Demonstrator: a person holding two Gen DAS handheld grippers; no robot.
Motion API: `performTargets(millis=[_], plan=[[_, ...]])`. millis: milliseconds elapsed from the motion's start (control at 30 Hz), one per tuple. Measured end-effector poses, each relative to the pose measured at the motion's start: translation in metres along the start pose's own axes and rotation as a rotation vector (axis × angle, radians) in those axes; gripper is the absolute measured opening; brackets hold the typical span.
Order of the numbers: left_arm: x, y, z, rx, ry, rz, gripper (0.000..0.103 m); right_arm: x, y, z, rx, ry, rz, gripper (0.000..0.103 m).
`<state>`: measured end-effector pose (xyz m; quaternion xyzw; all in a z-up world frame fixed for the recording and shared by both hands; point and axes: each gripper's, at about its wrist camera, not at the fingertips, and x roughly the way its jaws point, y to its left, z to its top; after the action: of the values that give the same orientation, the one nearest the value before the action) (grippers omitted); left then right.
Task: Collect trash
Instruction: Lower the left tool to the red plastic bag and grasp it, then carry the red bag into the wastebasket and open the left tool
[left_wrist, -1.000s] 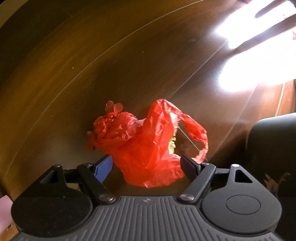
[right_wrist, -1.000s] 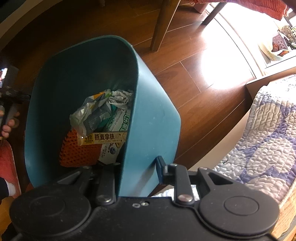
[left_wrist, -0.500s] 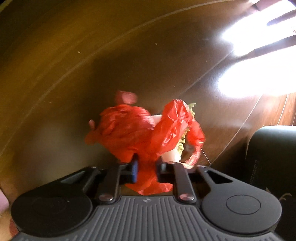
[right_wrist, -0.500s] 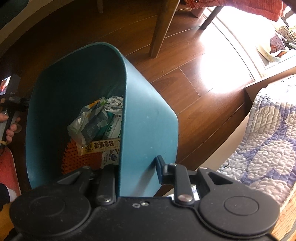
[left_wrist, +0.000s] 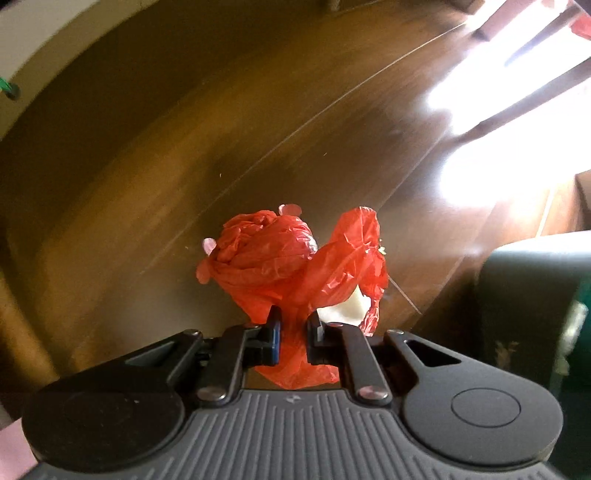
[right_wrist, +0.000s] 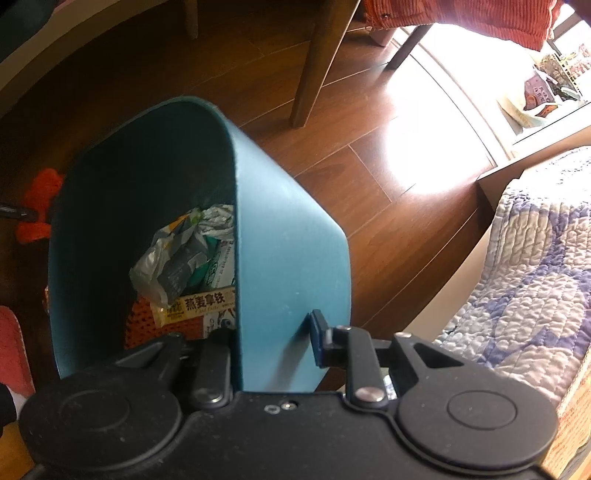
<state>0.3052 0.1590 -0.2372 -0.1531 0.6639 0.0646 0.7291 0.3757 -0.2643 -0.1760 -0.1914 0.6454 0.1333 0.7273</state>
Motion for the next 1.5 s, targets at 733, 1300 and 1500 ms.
performTargets(millis=[733, 1300, 1500], plan=[[-0.153, -0.140, -0.069, 0.367, -0.116, -0.308, 0.012, 0.002, 0.026, 0.002, -0.081, -0.072, -0.111, 0.016], [-0.088, -0.193, -0.068, 0.400, -0.039, -0.281, 0.012, 0.000, 0.047, -0.004, -0.188, -0.133, -0.121, 0.018], [-0.071, -0.202, -0.063, 0.390, -0.023, -0.265, 0.012, 0.000, 0.054, -0.006, -0.210, -0.138, -0.125, 0.019]])
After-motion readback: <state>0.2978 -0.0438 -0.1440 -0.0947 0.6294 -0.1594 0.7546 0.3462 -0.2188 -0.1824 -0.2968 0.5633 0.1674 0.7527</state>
